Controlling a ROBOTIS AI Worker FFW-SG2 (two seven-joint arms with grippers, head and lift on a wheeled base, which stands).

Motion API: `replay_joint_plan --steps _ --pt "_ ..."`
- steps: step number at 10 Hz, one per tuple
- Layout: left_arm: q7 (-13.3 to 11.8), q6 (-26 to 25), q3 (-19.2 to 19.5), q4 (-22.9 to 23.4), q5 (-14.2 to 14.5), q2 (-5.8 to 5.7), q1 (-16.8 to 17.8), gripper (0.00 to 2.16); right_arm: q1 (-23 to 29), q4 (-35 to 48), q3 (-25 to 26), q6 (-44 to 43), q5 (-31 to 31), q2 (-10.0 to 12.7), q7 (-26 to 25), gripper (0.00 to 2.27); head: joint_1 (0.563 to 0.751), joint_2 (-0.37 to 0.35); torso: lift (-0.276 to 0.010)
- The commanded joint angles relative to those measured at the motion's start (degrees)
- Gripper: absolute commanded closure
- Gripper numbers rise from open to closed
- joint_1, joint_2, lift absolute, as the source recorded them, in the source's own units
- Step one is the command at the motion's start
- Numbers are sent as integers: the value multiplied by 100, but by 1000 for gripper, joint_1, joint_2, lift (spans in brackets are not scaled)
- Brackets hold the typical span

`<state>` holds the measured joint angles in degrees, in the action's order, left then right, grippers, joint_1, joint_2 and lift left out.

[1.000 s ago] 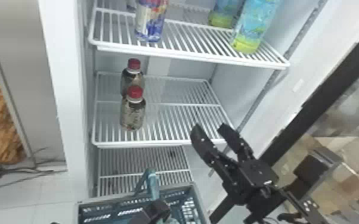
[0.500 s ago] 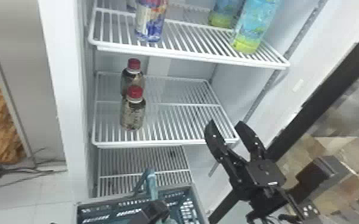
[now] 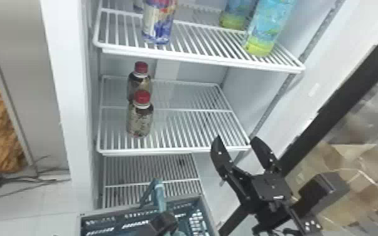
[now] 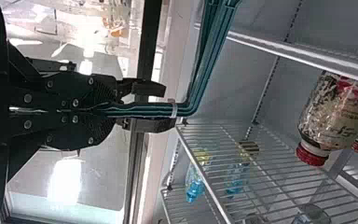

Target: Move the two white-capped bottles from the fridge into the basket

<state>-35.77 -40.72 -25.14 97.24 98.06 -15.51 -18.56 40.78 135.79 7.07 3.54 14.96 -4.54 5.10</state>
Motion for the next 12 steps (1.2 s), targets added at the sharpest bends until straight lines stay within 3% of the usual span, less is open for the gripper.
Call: replay_joint_plan --steps 1,12 --pt "9 -20 -11 0 -14 -13 0 1118 14 -86 36 -101 -33 59 0 174 695 -350 -260" --pt "9 50 -11 0 -14 -22 14 1118 42 -184 104 -636 -159 129 0 176 695 -350 -260"
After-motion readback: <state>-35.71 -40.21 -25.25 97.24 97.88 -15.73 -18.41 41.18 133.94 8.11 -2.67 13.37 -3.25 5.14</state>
